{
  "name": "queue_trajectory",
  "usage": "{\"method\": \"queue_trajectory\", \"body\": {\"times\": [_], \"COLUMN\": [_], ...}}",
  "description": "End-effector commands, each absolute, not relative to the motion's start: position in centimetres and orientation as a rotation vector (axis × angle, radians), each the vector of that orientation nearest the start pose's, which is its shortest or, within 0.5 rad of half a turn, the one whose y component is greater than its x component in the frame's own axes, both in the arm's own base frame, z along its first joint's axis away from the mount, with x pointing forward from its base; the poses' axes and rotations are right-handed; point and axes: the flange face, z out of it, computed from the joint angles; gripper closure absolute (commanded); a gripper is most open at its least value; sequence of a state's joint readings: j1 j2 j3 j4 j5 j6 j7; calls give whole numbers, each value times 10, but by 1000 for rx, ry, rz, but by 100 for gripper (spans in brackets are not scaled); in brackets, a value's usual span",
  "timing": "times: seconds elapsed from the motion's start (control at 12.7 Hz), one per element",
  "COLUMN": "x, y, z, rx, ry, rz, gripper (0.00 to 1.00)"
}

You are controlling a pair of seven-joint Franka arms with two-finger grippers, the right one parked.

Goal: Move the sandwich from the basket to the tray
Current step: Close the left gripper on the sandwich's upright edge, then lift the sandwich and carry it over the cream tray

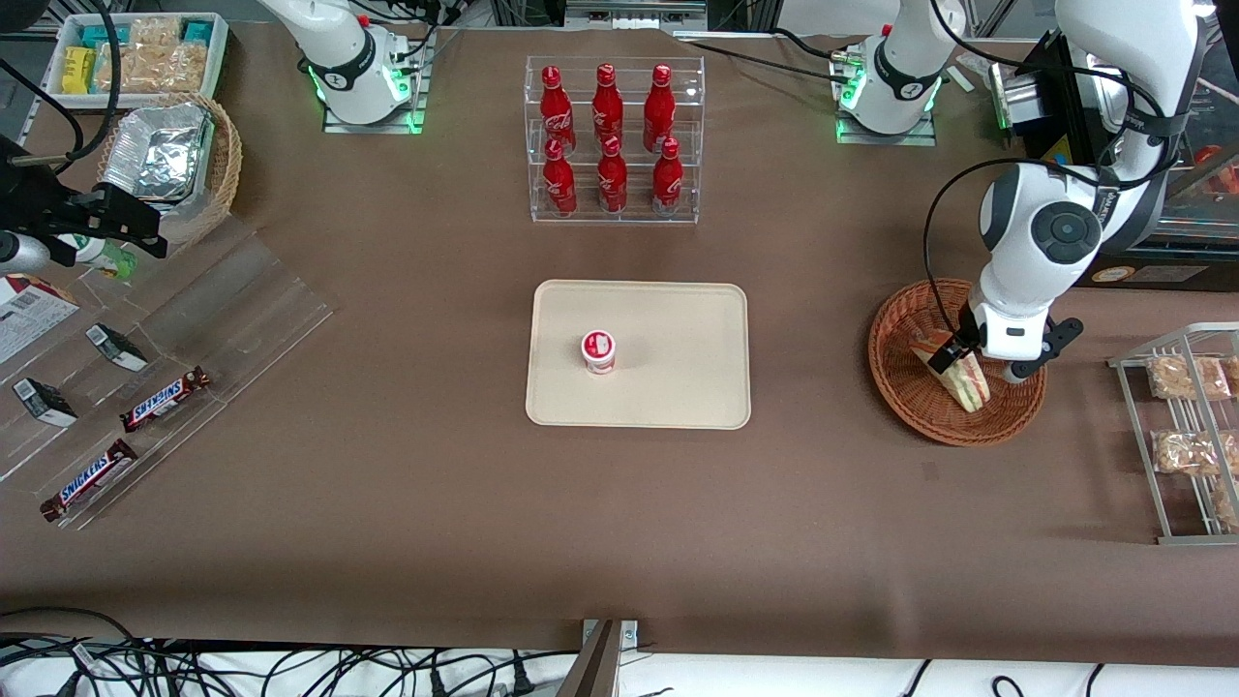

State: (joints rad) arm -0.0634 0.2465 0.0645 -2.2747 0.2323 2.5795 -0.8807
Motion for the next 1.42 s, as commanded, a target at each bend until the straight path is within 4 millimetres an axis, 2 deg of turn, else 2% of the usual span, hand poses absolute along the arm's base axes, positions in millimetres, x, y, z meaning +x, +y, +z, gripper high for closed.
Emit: {"method": "queue_trajectory", "body": {"times": [0.0, 0.24, 0.31, 0.39, 0.47, 0.71, 0.87, 0.94, 1.1, 1.18, 1.34], "x": [539, 539, 539, 538, 538, 538, 542, 548, 569, 576, 571], "y": [-11, -14, -14, -14, -14, -14, -17, -30, -61, -82, -143], "z": [252, 251, 252, 251, 251, 250, 257, 272, 322, 347, 385], "rx": [-2841, -2833, -2825, -2822, -2819, -2819, -2825, -2837, -2794, -2783, -2821], "ry": [-1037, -1053, -1079, -1073, -1071, -1067, -1049, -1025, -944, -902, -828], "rz": [-196, -198, -202, -201, -204, -200, -213, -227, -132, -72, 27], "gripper": [0, 0, 41, 60, 69, 70, 70, 69, 69, 69, 68]}}
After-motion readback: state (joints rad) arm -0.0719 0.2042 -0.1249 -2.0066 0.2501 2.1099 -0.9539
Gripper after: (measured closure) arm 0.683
